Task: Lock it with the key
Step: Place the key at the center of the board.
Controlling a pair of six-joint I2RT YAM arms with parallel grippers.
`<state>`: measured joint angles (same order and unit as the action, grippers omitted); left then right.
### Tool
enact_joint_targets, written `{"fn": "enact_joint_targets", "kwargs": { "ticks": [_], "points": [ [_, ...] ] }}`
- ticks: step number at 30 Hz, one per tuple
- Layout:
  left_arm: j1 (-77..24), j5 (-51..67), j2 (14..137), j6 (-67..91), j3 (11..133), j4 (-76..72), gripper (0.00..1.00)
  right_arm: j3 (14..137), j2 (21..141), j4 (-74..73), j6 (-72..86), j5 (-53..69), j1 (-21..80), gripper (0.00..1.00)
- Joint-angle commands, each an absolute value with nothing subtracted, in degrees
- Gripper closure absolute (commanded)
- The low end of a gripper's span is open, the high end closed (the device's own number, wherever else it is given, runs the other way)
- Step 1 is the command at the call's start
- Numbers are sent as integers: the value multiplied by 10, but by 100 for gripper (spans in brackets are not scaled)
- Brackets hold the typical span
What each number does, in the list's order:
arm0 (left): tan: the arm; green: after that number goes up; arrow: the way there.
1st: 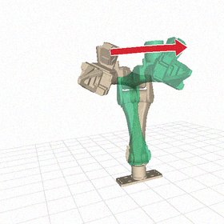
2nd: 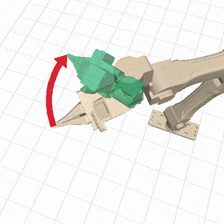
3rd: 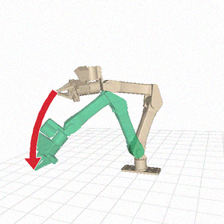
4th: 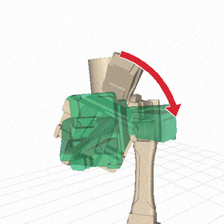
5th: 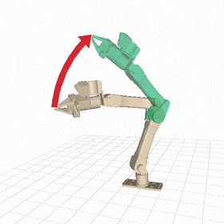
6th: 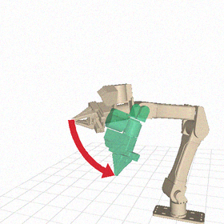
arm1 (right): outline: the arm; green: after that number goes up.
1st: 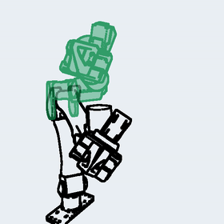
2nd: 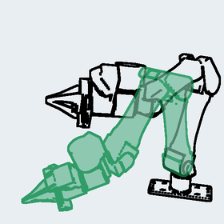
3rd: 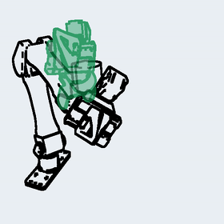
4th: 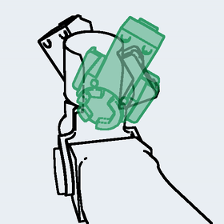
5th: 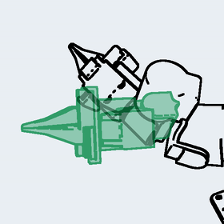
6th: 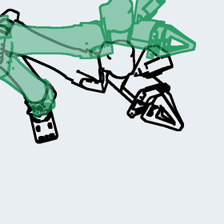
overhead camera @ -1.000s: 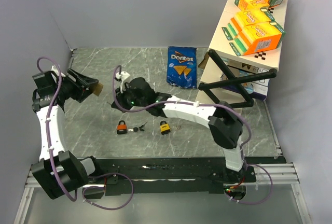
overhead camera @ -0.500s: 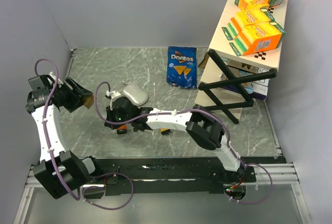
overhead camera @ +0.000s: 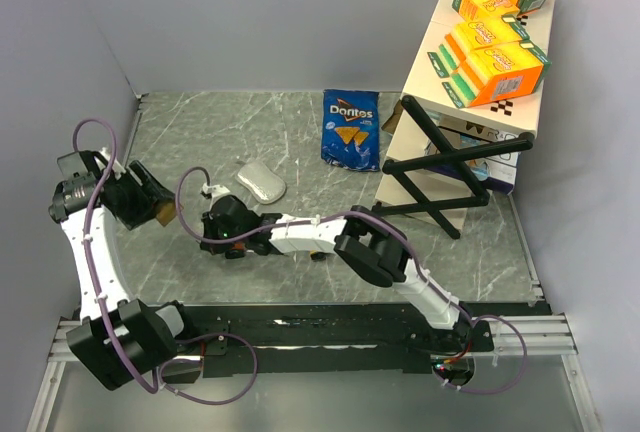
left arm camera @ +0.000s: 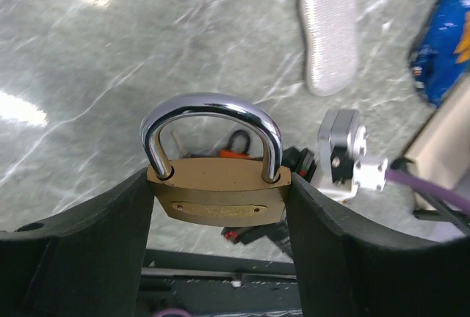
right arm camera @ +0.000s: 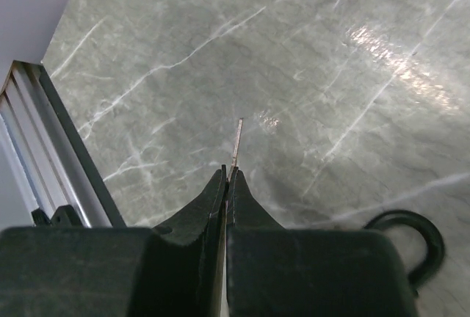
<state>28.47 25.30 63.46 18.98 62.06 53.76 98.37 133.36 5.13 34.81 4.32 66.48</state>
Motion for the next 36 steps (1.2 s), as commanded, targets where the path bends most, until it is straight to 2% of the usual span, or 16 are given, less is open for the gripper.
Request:
{"fn": "enact_joint_targets", "kwargs": {
  "ticks": [1, 7, 8, 9, 12, 25, 27, 28, 29, 36],
  "points": [
    [292, 230, 614, 158, 649, 555, 99, 1018, 1360, 104, 380, 63, 668, 100],
    [300, 211, 616, 143, 642, 563, 99, 1034, 1377, 121, 382, 62, 676, 100],
    [301, 211, 624, 142, 644, 565, 99, 1035, 1379, 122, 384, 61, 677, 98],
    [301, 204, 628, 142, 647, 565, 99, 1035, 1382, 124, 386, 59, 678, 91],
    [301, 213, 646, 131, 662, 572, 99, 1034, 1385, 129, 381, 47, 679, 84],
    [301, 183, 716, 37, 769, 627, 99, 1053, 1390, 108, 391, 53, 676, 78],
    [301, 181, 720, 15, 773, 632, 99, 1055, 1387, 106, 391, 55, 674, 68],
    [302, 175, 722, 6, 774, 641, 99, 1056, 1385, 104, 389, 56, 673, 57],
    [301, 171, 725, -35, 777, 644, 99, 1056, 1379, 104, 386, 61, 673, 54],
    [302, 171, 737, -171, 727, 716, 99, 1033, 1341, 134, 337, 87, 668, 44]
  ]
}}
